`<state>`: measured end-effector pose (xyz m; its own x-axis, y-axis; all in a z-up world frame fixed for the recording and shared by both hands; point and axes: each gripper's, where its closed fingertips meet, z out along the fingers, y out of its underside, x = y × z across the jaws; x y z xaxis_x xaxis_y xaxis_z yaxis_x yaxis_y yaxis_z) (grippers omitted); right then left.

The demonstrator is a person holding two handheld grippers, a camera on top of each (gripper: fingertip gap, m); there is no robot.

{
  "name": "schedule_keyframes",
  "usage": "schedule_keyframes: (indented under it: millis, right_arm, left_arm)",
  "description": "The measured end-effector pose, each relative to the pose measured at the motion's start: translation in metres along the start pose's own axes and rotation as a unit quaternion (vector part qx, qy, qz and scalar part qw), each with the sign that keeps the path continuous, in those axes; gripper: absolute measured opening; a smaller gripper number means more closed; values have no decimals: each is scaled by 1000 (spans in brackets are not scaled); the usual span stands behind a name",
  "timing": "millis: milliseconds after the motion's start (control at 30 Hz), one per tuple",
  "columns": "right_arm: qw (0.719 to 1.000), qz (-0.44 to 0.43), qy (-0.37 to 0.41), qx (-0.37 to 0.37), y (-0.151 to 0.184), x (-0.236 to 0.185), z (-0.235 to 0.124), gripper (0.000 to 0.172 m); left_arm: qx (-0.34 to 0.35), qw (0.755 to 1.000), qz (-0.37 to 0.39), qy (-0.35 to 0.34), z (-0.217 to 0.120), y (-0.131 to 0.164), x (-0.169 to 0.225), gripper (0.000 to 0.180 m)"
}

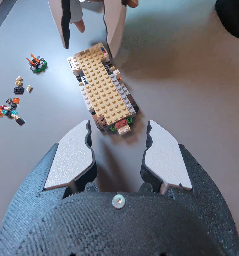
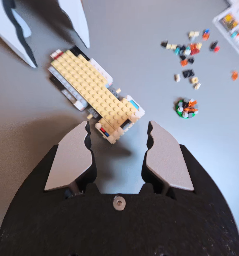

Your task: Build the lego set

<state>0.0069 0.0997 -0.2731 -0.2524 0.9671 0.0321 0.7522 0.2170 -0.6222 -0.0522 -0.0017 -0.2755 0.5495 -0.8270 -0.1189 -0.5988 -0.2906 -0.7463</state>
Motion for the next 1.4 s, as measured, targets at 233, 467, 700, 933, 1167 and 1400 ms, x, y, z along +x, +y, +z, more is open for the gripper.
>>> schedule_keyframes:
  millis: [233,467,700,933,1167,1400]
  right_arm:
    - [1000,9,-23,-4,3,-35,-1,73]
    - [1000,-9,15,24,2,-47,-12,76]
    - [999,-38,12,0,0,-42,7,72]
    - [999,-29,31,16,-14,-24,19,72]
    - [987,7,101,126,-41,-10,-11,74]
    - [929,53,215,297,-69,1,-59,12]
  left_arm:
    - [-19,999,13,-23,-10,19,-25,75]
    - [13,999,-22,31,-18,17,-22,78]
    - [1,999,4,32,1,12,-13,74]
    - [7,1000,-5,0,-2,16,-35,67]
    - [118,988,-67,-66,-44,-8,-69,70]
    - [296,930,-113,-184,-110,-36,-110,1]
